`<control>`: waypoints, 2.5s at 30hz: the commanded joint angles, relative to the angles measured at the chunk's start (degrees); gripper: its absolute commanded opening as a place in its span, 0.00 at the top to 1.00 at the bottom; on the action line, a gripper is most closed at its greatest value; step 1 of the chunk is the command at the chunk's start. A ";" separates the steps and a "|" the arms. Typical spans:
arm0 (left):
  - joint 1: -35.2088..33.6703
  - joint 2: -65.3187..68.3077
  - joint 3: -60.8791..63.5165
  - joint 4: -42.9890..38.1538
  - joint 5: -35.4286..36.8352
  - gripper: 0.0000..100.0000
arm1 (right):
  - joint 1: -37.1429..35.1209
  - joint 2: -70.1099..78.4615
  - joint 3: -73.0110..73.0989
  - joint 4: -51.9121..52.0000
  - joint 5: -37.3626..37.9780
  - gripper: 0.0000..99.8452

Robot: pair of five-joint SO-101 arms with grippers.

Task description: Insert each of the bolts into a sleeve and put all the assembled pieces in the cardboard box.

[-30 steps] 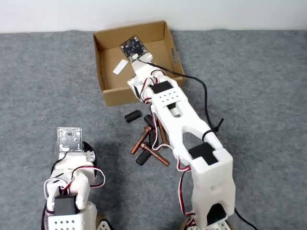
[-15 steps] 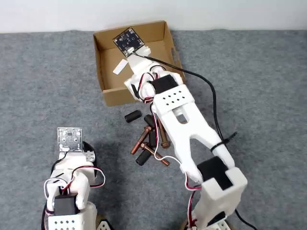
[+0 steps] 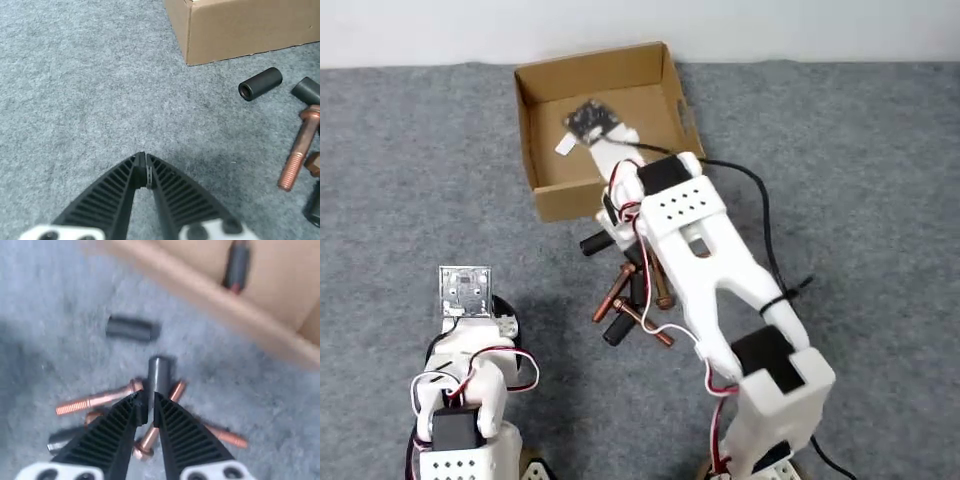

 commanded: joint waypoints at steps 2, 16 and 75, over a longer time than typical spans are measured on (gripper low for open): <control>-0.44 -0.26 -0.22 -1.58 0.00 0.99 | 0.75 3.21 -6.59 3.56 4.48 0.98; -0.44 -0.26 -0.22 -1.58 0.00 0.99 | 1.01 32.84 -45.98 23.69 5.10 0.86; 5.36 -0.26 -1.98 1.85 -7.65 0.99 | 6.99 -20.53 -11.60 29.49 -3.43 0.99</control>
